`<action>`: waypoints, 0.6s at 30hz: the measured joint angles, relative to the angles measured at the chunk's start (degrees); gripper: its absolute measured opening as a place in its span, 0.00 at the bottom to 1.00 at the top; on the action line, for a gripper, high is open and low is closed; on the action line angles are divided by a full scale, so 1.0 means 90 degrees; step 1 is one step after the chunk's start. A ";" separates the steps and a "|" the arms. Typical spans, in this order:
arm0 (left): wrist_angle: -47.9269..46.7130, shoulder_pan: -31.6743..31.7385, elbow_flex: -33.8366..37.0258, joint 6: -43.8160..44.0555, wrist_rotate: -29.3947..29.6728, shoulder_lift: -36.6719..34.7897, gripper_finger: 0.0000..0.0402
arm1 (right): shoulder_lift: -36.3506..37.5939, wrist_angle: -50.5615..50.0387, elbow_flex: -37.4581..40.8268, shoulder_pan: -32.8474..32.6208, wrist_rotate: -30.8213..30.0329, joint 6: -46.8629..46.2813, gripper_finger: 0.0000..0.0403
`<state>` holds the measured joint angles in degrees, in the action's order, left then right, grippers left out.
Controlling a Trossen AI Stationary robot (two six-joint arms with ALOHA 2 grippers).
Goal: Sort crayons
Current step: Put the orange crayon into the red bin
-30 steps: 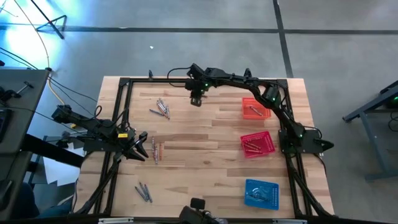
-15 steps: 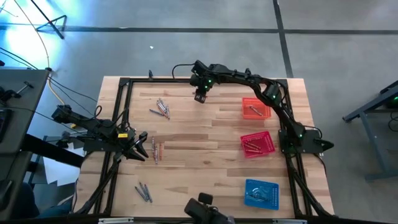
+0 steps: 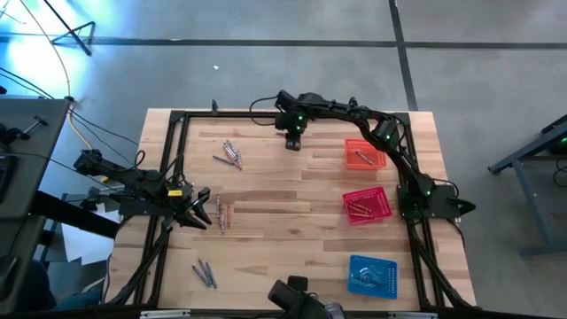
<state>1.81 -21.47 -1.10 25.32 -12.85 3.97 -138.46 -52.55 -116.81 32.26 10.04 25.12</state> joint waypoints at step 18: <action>0.0002 0.0000 0.0000 0.0000 0.0000 0.0000 0.21 | -0.0004 -0.0040 0.0007 0.0074 -0.0021 0.1686 0.23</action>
<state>1.83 -21.47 -1.10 25.32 -12.84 3.97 -138.50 -52.90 -116.75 32.93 9.85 40.29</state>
